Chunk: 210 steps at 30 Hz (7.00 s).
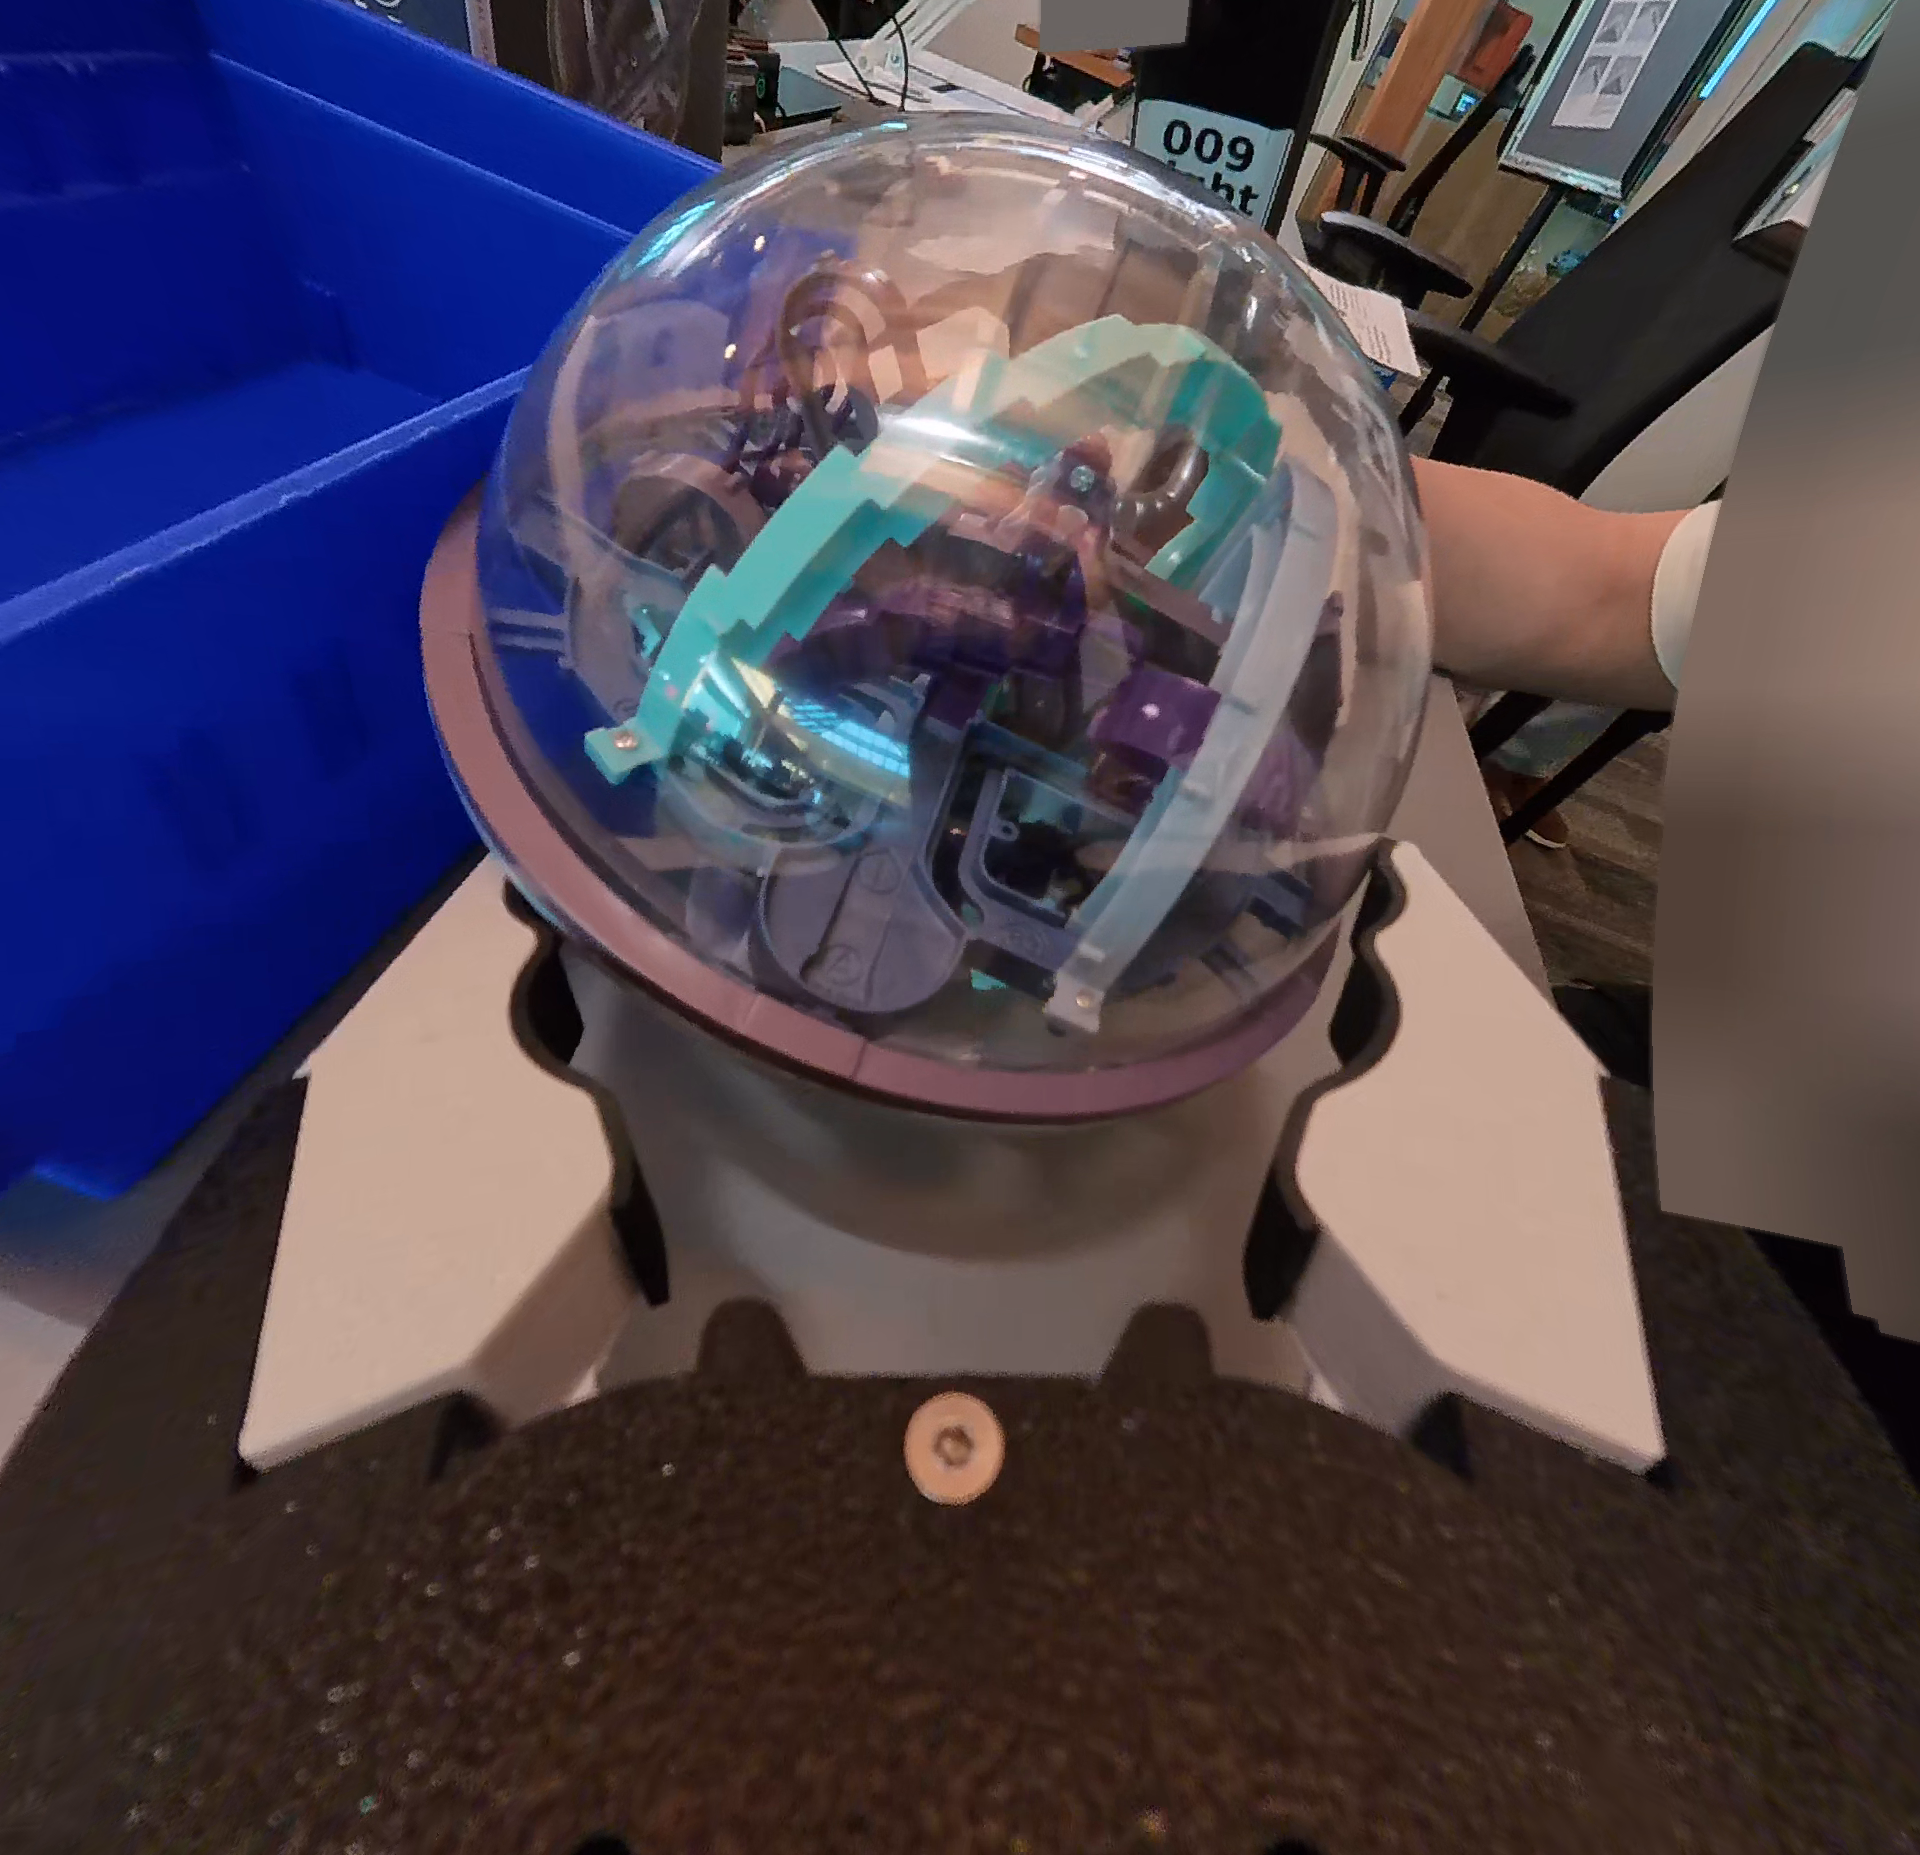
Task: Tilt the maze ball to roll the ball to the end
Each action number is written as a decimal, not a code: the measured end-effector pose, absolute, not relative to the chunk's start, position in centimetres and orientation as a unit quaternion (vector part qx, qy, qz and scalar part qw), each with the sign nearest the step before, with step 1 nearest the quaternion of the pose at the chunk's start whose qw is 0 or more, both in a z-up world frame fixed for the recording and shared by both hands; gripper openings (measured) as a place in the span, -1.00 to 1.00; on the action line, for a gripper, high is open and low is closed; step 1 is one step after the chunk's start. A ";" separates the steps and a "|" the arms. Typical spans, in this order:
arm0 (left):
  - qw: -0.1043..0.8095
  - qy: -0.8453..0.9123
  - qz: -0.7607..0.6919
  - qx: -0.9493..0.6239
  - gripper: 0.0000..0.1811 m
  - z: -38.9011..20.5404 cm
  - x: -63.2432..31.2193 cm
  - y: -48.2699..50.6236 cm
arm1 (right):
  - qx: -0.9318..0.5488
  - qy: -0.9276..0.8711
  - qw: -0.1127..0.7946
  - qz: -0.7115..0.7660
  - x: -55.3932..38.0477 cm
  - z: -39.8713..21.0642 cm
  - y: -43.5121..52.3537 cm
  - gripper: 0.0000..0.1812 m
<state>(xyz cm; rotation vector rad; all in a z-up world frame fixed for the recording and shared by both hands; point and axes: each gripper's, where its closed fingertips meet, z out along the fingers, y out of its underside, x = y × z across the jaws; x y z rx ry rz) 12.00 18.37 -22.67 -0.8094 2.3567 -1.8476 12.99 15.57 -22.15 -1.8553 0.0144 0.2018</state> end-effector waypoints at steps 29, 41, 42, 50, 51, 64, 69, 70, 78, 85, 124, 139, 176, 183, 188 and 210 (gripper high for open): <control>0.033 0.791 -0.563 -0.238 0.54 -23.8 11.6 18.4 | -0.791 -0.061 0.606 -0.056 13.2 -21.7 16.2 0.72; 0.134 0.771 -0.588 -0.205 0.59 -22.2 12.8 18.7 | -0.817 -0.066 0.567 -0.076 13.8 -22.8 15.8 0.60; 0.144 0.771 -0.588 -0.199 0.59 -22.1 12.8 18.7 | -0.818 -0.068 0.565 -0.077 13.8 -22.9 15.8 0.59; 0.086 0.772 -0.594 -0.208 0.54 -22.4 12.2 18.6 | -0.808 -0.099 0.569 -0.117 13.4 -22.4 15.8 0.68; 0.065 0.773 -0.595 -0.211 0.52 -22.5 11.9 18.5 | -0.802 -0.109 0.572 -0.133 13.3 -22.2 16.0 0.73; 0.164 0.779 -0.582 -0.167 0.56 -22.2 12.5 18.7 | -0.776 -0.144 0.584 -0.190 13.2 -21.4 16.3 0.66; 0.138 0.780 -0.584 -0.177 0.55 -22.4 12.5 18.6 | -0.771 -0.140 0.591 -0.193 13.2 -21.3 16.5 0.69; 0.116 0.779 -0.587 -0.186 0.55 -22.5 12.4 18.6 | -0.769 -0.143 0.590 -0.201 13.3 -21.3 16.6 0.74; 0.029 0.776 -0.596 -0.203 0.54 -22.7 11.3 18.2 | -0.755 -0.169 0.603 -0.193 11.9 -20.5 16.6 0.75; 0.119 0.782 -0.582 -0.188 0.62 -22.6 12.3 18.1 | -0.759 -0.181 0.584 -0.223 12.5 -20.6 16.4 0.71; 0.246 0.859 -0.446 -0.040 0.74 -21.4 14.0 17.5 | -0.736 -0.204 0.578 -0.288 13.0 -20.3 16.3 0.67; 0.132 0.895 -0.425 -0.021 0.73 -20.7 14.1 16.8 | -0.724 -0.177 0.626 -0.231 12.6 -19.3 16.3 0.67; 0.088 0.870 -0.474 -0.106 0.64 -20.5 12.9 15.8 | -0.742 -0.211 0.622 -0.133 12.1 -20.5 13.8 0.72; 0.115 0.888 -0.440 -0.070 0.67 -20.0 12.4 14.8 | -0.750 -0.213 0.616 -0.114 11.6 -20.5 13.6 0.72; 0.098 0.894 -0.428 -0.088 0.67 -20.1 12.0 14.8 | -0.753 -0.209 0.617 -0.092 11.1 -20.3 13.5 0.72; 0.120 0.847 -0.500 -0.136 0.71 -19.7 10.7 14.9 | -0.733 -0.244 0.628 -0.092 9.4 -19.8 14.0 0.69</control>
